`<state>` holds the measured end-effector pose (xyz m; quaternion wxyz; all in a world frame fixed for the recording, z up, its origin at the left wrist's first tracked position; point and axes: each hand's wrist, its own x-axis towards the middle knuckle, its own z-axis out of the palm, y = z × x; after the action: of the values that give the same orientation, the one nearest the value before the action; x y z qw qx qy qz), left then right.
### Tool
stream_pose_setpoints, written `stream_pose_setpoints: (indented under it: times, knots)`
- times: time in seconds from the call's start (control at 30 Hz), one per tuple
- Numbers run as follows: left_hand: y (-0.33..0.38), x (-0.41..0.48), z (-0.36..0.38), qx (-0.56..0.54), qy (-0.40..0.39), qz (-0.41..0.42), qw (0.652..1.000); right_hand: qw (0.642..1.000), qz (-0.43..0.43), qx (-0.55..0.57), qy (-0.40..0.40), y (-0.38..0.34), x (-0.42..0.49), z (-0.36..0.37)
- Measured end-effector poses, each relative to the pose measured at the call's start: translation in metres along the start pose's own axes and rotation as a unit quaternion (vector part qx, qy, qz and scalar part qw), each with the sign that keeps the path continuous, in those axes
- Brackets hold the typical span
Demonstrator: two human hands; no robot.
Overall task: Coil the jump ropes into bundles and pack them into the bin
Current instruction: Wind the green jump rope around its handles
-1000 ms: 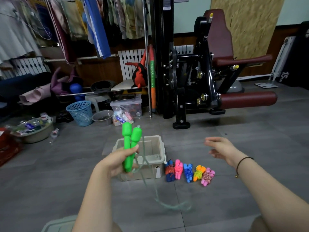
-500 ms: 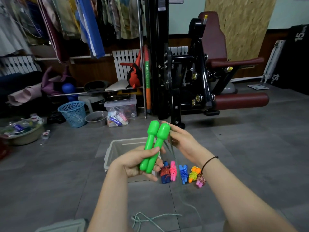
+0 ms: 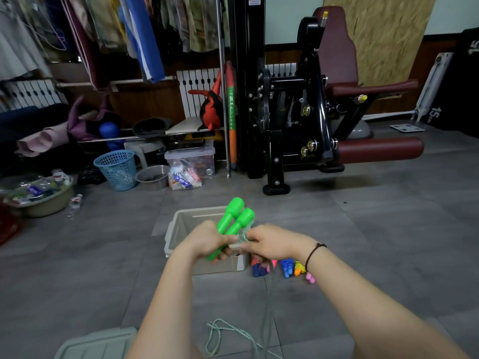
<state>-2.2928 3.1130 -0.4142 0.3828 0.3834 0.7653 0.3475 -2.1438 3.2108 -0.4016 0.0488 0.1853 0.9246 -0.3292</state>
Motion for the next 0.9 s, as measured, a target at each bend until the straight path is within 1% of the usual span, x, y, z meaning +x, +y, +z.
stream_pose_setpoints:
  times: [0.03, 0.1, 0.17, 0.23, 0.3, 0.37, 0.4, 0.43, 0.47, 0.5, 0.53, 0.6, 0.67, 0.73, 0.8, 0.87, 0.9]
  knots:
    - [-0.001, 0.002, 0.003, 0.074, -0.023, -0.008, 0.997, 0.998, -0.001, -0.058, -0.008, 0.001, 0.000, 0.001]
    - [-0.001, 0.002, 0.015, 0.203, -0.074, -0.024, 0.976, 0.990, -0.008, -0.142, -0.014, 0.002, -0.002, -0.001]
    - [0.001, 0.000, 0.030, 0.282, -0.112, -0.016, 0.953, 0.984, 0.003, -0.179, -0.020, 0.003, -0.008, -0.007]
    - [0.006, -0.004, 0.040, 0.347, -0.125, 0.015, 0.929, 0.984, 0.020, -0.172, -0.032, 0.008, -0.014, -0.016]
    - [0.011, -0.007, 0.045, 0.420, -0.129, 0.044, 0.897, 0.989, 0.025, -0.143, -0.030, 0.016, -0.019, -0.023]
    - [0.013, -0.012, 0.050, 0.455, -0.160, 0.078, 0.873, 0.993, 0.029, -0.113, -0.017, 0.022, -0.023, -0.028]
    - [0.013, -0.015, 0.052, 0.432, -0.191, 0.101, 0.876, 0.996, 0.027, -0.087, -0.012, 0.024, -0.025, -0.031]
    - [0.015, -0.019, 0.053, 0.379, -0.224, 0.124, 0.889, 0.999, 0.022, -0.046, -0.008, 0.026, -0.027, -0.033]
    - [0.018, -0.025, 0.053, 0.306, -0.251, 0.143, 0.907, 1.000, 0.017, 0.008, -0.002, 0.030, -0.028, -0.035]
    - [0.021, -0.030, 0.050, 0.233, -0.261, 0.155, 0.924, 0.997, 0.013, 0.072, 0.009, 0.034, -0.029, -0.037]
    - [0.023, -0.034, 0.046, 0.178, -0.251, 0.164, 0.937, 0.990, 0.012, 0.137, 0.027, 0.039, -0.029, -0.038]
    - [0.026, -0.037, 0.037, 0.099, -0.197, 0.185, 0.958, 0.962, 0.009, 0.262, 0.072, 0.045, -0.027, -0.040]
    - [0.026, -0.037, 0.029, -0.023, -0.158, 0.178, 0.971, 0.936, 0.003, 0.336, 0.104, 0.049, -0.026, -0.044]
    - [0.025, -0.035, 0.024, -0.172, -0.136, 0.150, 0.964, 0.926, -0.009, 0.360, 0.114, 0.052, -0.027, -0.046]
    - [0.026, -0.032, 0.021, -0.312, -0.107, 0.122, 0.936, 0.918, -0.020, 0.383, 0.105, 0.054, -0.028, -0.046]
    - [0.026, -0.029, 0.020, -0.392, -0.070, 0.117, 0.910, 0.918, -0.023, 0.383, 0.098, 0.052, -0.031, -0.047]
    - [0.026, -0.027, 0.019, -0.404, -0.047, 0.123, 0.905, 0.921, -0.024, 0.376, 0.094, 0.050, -0.032, -0.047]
